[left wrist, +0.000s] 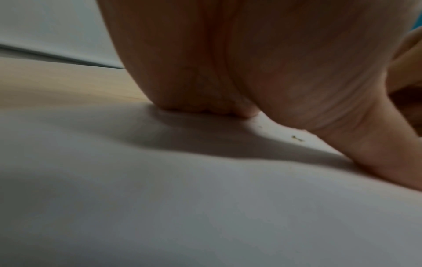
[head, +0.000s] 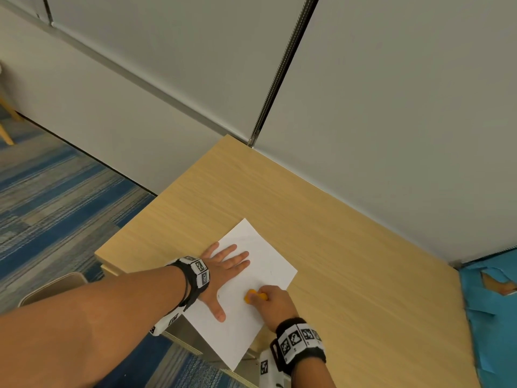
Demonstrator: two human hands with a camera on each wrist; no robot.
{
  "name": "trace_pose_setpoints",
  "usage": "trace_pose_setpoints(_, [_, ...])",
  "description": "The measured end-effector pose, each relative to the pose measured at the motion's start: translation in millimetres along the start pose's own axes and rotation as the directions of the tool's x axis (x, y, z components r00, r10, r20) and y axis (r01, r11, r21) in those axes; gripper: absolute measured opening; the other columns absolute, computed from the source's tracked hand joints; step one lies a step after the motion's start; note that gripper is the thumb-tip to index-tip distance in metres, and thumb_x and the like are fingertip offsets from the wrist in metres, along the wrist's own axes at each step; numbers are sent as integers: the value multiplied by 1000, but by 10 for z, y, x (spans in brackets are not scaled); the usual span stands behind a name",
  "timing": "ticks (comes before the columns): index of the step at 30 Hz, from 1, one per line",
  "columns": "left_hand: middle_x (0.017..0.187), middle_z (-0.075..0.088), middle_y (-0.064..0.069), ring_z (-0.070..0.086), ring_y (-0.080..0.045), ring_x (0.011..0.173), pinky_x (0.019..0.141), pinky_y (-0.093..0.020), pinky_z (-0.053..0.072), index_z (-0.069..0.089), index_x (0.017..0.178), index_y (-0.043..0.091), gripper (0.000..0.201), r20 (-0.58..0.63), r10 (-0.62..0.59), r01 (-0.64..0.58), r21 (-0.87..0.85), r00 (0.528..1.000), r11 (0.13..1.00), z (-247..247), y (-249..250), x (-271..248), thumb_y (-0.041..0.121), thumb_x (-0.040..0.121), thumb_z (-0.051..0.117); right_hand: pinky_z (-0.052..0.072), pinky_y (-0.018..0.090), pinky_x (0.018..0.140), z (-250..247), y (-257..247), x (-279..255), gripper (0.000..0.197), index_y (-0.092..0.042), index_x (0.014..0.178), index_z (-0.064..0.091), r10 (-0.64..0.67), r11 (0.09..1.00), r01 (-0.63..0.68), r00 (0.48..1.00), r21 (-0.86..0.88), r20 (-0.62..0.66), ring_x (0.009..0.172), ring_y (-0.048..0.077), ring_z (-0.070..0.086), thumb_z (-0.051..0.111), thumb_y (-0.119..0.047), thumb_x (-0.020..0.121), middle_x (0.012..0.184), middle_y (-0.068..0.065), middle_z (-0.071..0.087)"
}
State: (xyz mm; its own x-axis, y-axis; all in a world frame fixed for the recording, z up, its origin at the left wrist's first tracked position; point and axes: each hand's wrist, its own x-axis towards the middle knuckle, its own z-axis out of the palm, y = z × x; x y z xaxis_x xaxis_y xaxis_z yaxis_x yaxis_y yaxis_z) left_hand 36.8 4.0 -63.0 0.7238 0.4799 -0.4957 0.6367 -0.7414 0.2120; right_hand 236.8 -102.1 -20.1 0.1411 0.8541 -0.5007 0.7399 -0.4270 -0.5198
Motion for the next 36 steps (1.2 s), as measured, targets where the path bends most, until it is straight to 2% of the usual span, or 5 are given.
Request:
trace_pose_setpoints(3, [160,-43,14,-43,-19,146,118,-59,-26,-32,155,35,151,-3,-2,2,-11,1000,1000,-22,14,-16,94,57,65,43,30,61,-126,-9,59,37,-18,73,58,36,996,-48,987,-70,-159,66,18,56,55,-47,96,72,-2,60])
trace_pose_setpoints(10, [159,-46,14,-45,-19,145,112,-55,-34,-34,155,34,157,-75,35,-36,-4,997,999,85,-37,14,111,34,31,39,30,60,274,-353,-38,38,-26,68,50,-85,989,92,994,-119,64,66,17,52,54,-55,92,71,-5,56])
trace_pose_setpoints(15, [160,-44,13,-46,-19,144,114,-58,-30,-34,155,35,153,-37,18,-18,-1,999,1000,8,3,-6,98,54,62,52,35,74,-52,-342,237,36,-19,81,62,0,991,-20,989,-134,-149,81,24,64,51,-50,96,86,2,69])
trace_pose_setpoints(29, [159,-45,14,-46,-20,144,114,-58,-31,-34,154,35,153,-46,-1,1,-6,999,1000,28,18,-22,97,55,64,40,30,58,-21,-360,352,35,-20,74,54,13,996,-27,985,-82,-170,72,21,59,54,-48,95,77,-1,63])
trace_pose_setpoints(36, [162,-41,10,-42,-22,146,117,-60,-26,-30,157,31,148,-1,-5,5,-2,1000,1000,-66,43,-72,91,62,67,38,28,48,-13,-20,129,40,-13,69,51,170,888,-81,973,453,-159,48,21,45,63,-39,97,58,3,52])
